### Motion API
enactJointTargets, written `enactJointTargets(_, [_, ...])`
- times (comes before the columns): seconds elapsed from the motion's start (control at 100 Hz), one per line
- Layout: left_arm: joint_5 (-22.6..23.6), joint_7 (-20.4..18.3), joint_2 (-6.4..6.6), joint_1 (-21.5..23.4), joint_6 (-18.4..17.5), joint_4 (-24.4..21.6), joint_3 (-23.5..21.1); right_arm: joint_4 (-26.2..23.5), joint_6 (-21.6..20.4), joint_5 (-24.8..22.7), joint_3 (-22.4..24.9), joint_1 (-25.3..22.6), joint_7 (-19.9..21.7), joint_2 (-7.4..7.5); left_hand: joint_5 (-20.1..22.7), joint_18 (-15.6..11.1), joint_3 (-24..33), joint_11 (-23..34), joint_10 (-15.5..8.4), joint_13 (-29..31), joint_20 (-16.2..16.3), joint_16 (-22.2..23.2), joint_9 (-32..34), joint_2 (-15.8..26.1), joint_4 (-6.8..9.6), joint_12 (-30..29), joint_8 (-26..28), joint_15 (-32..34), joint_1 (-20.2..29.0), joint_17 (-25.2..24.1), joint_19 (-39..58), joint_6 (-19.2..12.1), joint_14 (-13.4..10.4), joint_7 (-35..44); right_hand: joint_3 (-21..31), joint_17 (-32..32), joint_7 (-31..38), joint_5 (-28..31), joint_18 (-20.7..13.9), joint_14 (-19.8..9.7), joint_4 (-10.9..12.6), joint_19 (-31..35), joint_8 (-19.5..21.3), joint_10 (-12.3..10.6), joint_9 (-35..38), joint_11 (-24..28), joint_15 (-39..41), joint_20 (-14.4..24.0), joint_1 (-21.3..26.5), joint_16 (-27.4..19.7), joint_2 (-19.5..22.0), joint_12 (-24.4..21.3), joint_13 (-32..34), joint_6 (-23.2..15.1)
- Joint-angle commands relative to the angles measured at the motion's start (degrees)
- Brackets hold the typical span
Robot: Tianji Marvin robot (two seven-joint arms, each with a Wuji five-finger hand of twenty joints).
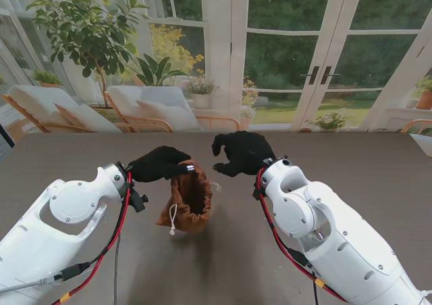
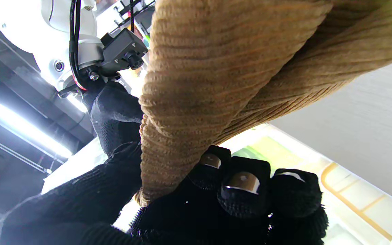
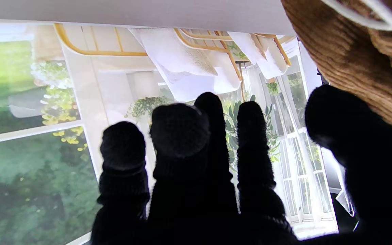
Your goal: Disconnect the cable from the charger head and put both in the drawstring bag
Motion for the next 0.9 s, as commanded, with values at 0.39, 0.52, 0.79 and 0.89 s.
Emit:
enactJointTargets(0.39, [-0.32, -1.92, 0.15, -0.59, -0.19, 0.12, 0.15, -0.44, -2.32, 3.1, 1.85, -2.81, 2.34, 0.31, 1.35, -1.53, 2.55, -0.18, -0.62, -2.63, 2.25, 1.36, -1.94, -1.94, -2.01, 1.57, 1.07, -1.45, -1.76, -2.44, -1.67, -2.35, -0.39, 1.95, -0.95, 9.62, -1.0, -2.33, 2.34, 1.3, -1.31, -1.59, -1.11, 1.94, -4.72, -1.14, -1.19, 3.2, -1.94, 0.39, -3.05, -0.87, -1.69, 2.86])
enactJointTargets(0.52, [-0.23, -2.0, 0.17, -0.61, 0.0, 0.01, 0.18, -0.52, -3.43, 4.51, 2.44, -3.7, 2.86, 0.39, 1.33, -1.42, 2.54, -0.24, -0.55, -2.69, 2.41, 1.46, -1.96, -2.0, -2.02, 1.59, 1.06, -1.54, -1.68, -2.56, -1.77, -2.36, -0.26, 1.87, -0.88, 8.57, -1.23, -2.43, 2.68, 1.54, -1.42, -1.89, -1.34, 2.11, -5.5, -1.25, -1.32, 3.45, -1.87, 0.64, -4.36, -0.89, -2.52, 3.11])
enactJointTargets(0.79, [-0.11, -2.19, 0.22, -0.64, 0.28, -0.2, 0.16, 0.02, -4.94, 5.09, 2.15, -4.32, 3.91, 0.68, 1.28, -1.24, 2.49, -0.27, -0.45, -2.65, 2.79, 1.65, -1.84, -2.13, -2.11, 1.6, 1.02, -1.66, -1.41, -2.61, -1.91, -2.18, 0.05, 1.69, 2.12, 7.66, -2.01, -3.22, 2.77, 1.22, -1.39, -2.26, -1.91, 2.1, -7.13, -1.39, -1.53, 3.93, 0.75, 0.88, -8.63, -0.87, -3.63, 3.25])
enactJointTargets(0.89, [-0.09, -2.24, 0.22, -0.68, 0.46, -0.26, 0.2, 0.23, -5.28, 5.17, 1.92, -4.65, 3.59, 0.65, 1.24, -1.24, 2.44, -0.29, -0.42, -2.58, 2.96, 1.68, -1.83, -2.19, -2.15, 1.6, 0.91, -1.68, -1.34, -2.58, -1.9, -2.17, 0.05, 1.57, 2.73, 7.58, -2.04, -3.1, 2.82, 1.16, -1.6, -2.3, -2.05, 2.11, -7.27, -1.34, -1.53, 4.07, 0.56, 0.92, -9.84, -0.88, -3.69, 3.5])
